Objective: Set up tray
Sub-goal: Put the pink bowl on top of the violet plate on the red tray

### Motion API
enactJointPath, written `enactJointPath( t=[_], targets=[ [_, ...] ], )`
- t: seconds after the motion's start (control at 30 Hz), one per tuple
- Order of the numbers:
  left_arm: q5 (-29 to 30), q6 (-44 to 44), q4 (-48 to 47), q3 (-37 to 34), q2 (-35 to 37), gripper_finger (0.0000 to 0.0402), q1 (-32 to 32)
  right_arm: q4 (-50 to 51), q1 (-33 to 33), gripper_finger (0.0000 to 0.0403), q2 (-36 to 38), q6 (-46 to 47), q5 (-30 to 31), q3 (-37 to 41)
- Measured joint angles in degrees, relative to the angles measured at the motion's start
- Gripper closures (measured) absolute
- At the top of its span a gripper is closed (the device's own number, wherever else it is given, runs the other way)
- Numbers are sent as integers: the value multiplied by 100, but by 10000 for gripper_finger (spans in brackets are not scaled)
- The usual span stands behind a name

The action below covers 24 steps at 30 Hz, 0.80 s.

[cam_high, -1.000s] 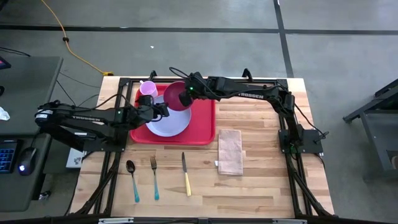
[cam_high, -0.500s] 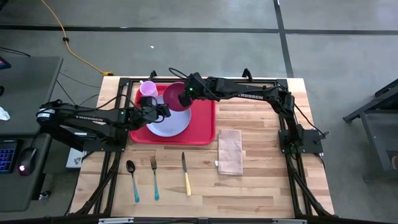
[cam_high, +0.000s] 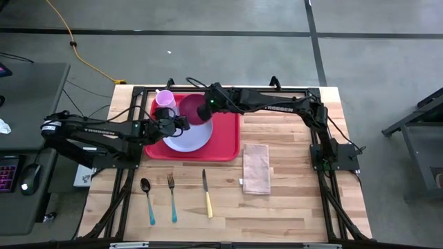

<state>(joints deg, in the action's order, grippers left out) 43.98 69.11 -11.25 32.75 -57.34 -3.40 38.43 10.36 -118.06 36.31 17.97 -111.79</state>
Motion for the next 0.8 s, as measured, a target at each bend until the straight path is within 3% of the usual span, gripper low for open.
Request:
enactJointPath(
  t=[0.2, 0.4, 0.8],
  targets=[
    [-118, -545, 205, -2, 2, 390, -7, -357, -136, 402, -9, -33, -238, -7],
    [-260, -398, 91, 1, 4, 375, -40, -232, -168, 402, -7, -24, -132, -7],
    [-476, -265, -73, 0, 19, 392, -39, 76, -80, 402, -4, -80, -22, -9]
  ],
)
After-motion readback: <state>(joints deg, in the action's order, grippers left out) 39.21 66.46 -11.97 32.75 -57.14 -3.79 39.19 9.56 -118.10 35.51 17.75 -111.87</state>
